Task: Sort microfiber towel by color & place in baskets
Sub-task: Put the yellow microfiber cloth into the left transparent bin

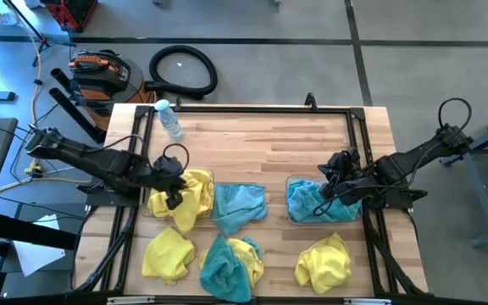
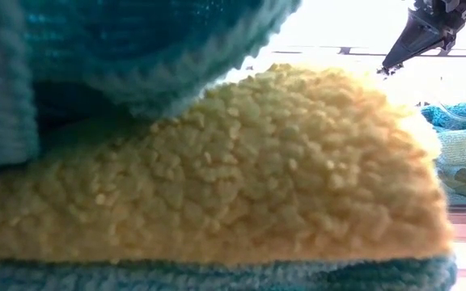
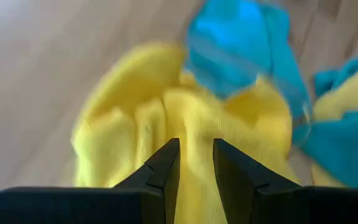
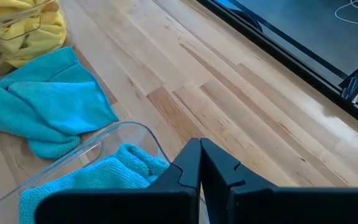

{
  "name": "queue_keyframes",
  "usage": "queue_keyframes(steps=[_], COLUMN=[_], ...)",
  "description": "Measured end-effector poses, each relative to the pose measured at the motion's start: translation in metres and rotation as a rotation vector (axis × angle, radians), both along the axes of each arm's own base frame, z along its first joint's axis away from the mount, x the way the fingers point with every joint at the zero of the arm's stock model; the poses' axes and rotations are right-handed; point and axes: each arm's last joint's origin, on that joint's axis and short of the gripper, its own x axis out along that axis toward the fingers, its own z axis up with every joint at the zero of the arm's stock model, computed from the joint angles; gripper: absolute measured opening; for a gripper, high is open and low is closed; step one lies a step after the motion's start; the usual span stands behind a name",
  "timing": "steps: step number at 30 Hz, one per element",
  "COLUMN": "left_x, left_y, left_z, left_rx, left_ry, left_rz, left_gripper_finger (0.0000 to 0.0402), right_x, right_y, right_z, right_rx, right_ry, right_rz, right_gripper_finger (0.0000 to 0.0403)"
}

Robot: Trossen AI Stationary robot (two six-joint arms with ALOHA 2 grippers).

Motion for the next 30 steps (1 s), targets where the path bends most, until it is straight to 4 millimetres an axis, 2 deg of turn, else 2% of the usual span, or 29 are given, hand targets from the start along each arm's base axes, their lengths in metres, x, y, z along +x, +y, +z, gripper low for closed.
queue_keyframes(steps=[4, 9, 14, 22, 30], left_x=[0.001, -0.002, -0.006, -0.005, 0.003], left_y=[-0.005, -0.005, -0.002, -0.003, -0.003], left_z=[-0.031, -0.072, -0.093, -0.089, -0.051], left_rx=[-0.042, -0.069, -0.090, -0.088, -0.004], left_ry=[0.071, 0.148, 0.201, 0.187, 0.035], left_rz=[-0.046, 0.022, 0.106, 0.095, 0.011], left_gripper_finger=[0.0085, 0.0085, 0.0085, 0.0085, 0.0085], right_x=[0.000, 0.000, 0.000, 0.000, 0.000], right_y=[0.000, -0.001, -0.001, -0.001, -0.001], right_z=[0.000, 0.001, 0.001, 0.001, 0.001], right_rx=[-0.011, -0.023, -0.022, -0.014, -0.014], right_ry=[-0.006, -0.012, -0.016, -0.024, -0.023], right_rz=[-0.007, -0.013, -0.015, -0.024, -0.024], right_gripper_finger=[0.0000, 0.0000, 0.0000, 0.0000, 0.0000])
